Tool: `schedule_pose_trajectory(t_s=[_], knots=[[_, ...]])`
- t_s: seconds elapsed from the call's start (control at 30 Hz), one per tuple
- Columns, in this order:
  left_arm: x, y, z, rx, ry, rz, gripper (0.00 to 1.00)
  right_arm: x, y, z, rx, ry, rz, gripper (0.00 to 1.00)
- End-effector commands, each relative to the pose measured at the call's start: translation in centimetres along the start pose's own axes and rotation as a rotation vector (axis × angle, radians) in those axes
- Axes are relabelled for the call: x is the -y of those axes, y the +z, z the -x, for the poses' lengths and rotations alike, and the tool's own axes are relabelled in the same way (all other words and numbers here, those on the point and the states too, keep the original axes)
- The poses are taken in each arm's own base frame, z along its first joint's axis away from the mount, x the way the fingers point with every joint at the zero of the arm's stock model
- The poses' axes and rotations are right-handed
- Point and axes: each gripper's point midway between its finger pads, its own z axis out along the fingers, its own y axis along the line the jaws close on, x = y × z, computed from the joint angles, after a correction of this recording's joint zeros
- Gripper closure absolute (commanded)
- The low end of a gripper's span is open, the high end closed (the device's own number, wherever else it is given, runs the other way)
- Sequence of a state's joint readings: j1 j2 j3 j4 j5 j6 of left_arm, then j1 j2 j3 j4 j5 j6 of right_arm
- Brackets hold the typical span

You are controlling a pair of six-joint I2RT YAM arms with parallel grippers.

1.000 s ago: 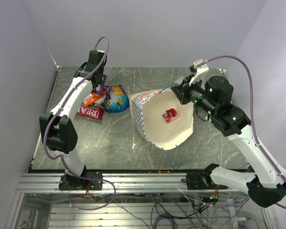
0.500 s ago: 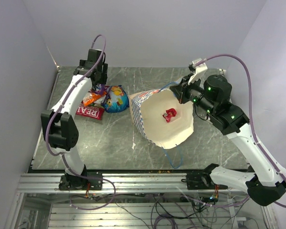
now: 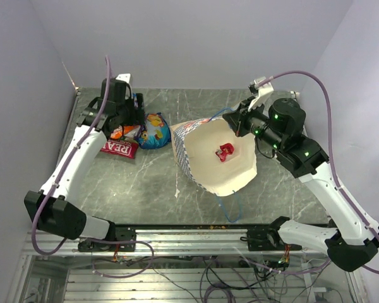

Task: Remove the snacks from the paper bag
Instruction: Place the snack at the center of the board, then take out the snack from the paper bag.

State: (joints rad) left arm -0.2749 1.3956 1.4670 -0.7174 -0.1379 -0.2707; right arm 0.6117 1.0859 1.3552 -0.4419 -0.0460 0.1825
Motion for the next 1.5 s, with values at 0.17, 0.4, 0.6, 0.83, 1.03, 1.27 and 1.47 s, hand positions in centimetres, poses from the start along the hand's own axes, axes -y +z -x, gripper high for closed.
schedule_pose_trajectory(t_s=[0.17,0.4,0.6,0.83,1.03,1.27,1.47], knots=[[13.1,-6.7,-4.5,-0.099,-0.072,-0.443,0.15,-0.7,0.9,0.6,0.024,0.042,0.034,1.0],[17.4,-12.7,-2.3,0.079,-0.089,-0.61,0.15,-1.0,0.3,2.2,0.077,0.046,0.044,1.0],[18.7,-14.8,-1.9,0.095,-0.083,-0.682,0.16,0.9,-1.6,5.1,0.2,-0.04,-0.062,1.0],[21.3,-18.3,-2.5,0.16,-0.046,-0.849,0.17,1.1,-1.0,5.6,0.179,-0.065,-0.077,1.0],[24.8,-21.1,-5.7,0.157,0.07,-0.94,0.23,0.2,-1.1,3.4,0.14,0.053,-0.033,1.0],[29.6,-23.9,-10.8,0.157,0.285,-0.983,0.29,0.1,-2.2,1.8,0.088,0.125,-0.038,1.0],[34.1,-25.1,-14.0,0.178,0.49,-0.969,0.31,2.7,-4.1,4.3,0.179,0.106,-0.192,1.0]])
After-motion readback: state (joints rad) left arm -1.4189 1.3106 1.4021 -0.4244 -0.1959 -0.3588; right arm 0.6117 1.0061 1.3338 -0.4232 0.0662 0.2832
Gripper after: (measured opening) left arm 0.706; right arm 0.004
